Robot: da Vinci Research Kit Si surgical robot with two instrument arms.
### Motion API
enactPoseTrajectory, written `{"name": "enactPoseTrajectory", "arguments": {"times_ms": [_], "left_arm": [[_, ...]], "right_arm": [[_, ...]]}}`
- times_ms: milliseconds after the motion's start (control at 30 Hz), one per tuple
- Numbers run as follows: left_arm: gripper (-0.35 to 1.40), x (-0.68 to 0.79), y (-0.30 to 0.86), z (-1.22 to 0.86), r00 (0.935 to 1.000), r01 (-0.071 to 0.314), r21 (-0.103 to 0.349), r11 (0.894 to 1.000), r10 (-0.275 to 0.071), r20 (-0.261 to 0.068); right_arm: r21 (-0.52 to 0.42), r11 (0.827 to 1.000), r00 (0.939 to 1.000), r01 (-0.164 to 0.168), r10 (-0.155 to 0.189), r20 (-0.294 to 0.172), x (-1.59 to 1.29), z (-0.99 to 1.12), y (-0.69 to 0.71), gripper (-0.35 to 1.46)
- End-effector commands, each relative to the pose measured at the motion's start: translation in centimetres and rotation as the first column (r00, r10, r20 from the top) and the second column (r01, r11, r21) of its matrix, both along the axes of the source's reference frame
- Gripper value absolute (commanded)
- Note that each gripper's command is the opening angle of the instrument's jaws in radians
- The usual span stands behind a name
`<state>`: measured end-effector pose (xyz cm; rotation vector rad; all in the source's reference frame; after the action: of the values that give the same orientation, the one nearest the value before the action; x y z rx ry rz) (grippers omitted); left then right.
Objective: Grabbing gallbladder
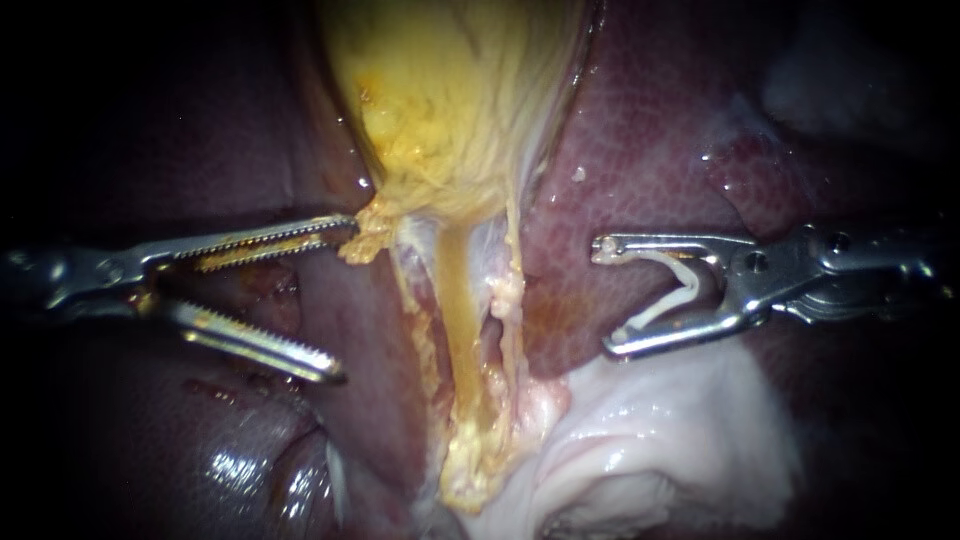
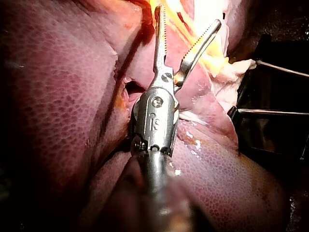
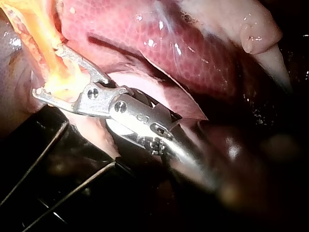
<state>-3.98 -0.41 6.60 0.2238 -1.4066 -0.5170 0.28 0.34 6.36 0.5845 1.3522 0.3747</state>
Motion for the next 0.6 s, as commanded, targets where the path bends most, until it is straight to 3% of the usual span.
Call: {"name": "enactPoseTrajectory", "arguments": {"times_ms": [33,133,400,600], "left_arm": [[0.74,0.0,0.0,0.0,1.0,0.0,0.0,1.0,0.0,0.0],[0.74,0.02,0.01,0.0,1.0,0.006,0.0,1.0,-0.006,-0.004],[0.66,0.09,0.08,0.08,0.9947,0.091,0.048,0.995,-0.089,-0.051],[0.52,0.09,0.15,0.2,0.9837,0.172,0.132,0.976,-0.162,-0.078]], "right_arm": [[0.0,1.0,1.0,0.0,0.0,0.0,0.0,0.0,0.0,0.6],[0.006,1.0,1.0,-0.001,0.001,0.001,0.0,0.0,0.0,0.6],[0.006,1.0,1.0,-0.002,0.002,0.0,0.01,-0.01,0.0,0.6],[0.006,1.0,1.0,-0.003,0.003,0.0,0.03,-0.01,0.0,0.6]]}}
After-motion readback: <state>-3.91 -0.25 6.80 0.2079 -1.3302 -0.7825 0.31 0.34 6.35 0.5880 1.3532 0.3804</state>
